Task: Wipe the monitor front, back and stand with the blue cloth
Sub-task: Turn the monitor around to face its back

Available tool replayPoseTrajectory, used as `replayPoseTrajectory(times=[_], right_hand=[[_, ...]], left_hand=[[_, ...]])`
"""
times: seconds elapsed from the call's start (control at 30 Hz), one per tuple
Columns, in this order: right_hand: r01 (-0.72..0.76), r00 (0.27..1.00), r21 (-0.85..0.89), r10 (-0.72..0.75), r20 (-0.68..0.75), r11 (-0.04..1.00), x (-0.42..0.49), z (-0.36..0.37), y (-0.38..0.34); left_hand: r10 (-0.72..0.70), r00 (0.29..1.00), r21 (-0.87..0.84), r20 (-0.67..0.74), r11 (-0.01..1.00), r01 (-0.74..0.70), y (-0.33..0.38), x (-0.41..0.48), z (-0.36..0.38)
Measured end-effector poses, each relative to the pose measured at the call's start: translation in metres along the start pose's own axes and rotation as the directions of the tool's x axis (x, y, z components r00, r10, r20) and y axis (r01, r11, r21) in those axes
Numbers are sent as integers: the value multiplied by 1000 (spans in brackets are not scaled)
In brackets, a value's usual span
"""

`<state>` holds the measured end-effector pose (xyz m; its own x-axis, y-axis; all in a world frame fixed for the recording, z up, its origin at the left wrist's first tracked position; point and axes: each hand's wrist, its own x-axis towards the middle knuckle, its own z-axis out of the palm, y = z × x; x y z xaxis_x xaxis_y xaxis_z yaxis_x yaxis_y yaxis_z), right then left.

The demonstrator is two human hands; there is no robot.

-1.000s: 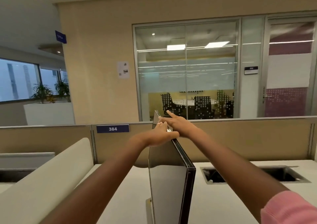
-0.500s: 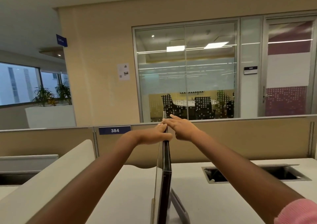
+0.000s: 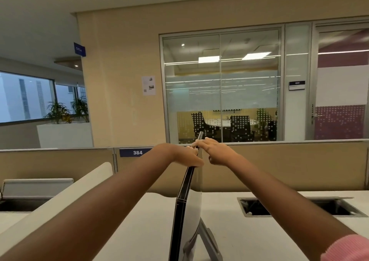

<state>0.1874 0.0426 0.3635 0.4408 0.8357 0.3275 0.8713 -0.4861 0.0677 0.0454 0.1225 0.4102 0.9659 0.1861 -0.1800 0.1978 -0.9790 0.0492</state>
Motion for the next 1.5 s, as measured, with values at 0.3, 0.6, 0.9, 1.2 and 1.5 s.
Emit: replayPoseTrajectory(times=[0.3, 0.6, 0.9, 1.2, 1.5], right_hand=[[-79, 992, -85, 87, 91, 993, 18, -1, 4], [-55, 998, -91, 58, 34, 994, 11, -3, 12], [-47, 999, -76, 46, -28, 996, 12, 5, 18], [-78, 997, -51, 77, -21, 996, 2, 8, 33], [-181, 983, -80, 178, -38, 980, -12, 4, 42]], left_hand=[[-316, 929, 181, -194, 919, 351, 55, -17, 13], [-501, 764, 293, -407, 720, 628, 73, 0, 50], [-240, 781, 434, -577, 720, 542, 59, -23, 61], [30, 772, 472, -635, 806, 357, 15, -24, 64], [124, 785, 380, -607, 913, 149, -22, -13, 54]])
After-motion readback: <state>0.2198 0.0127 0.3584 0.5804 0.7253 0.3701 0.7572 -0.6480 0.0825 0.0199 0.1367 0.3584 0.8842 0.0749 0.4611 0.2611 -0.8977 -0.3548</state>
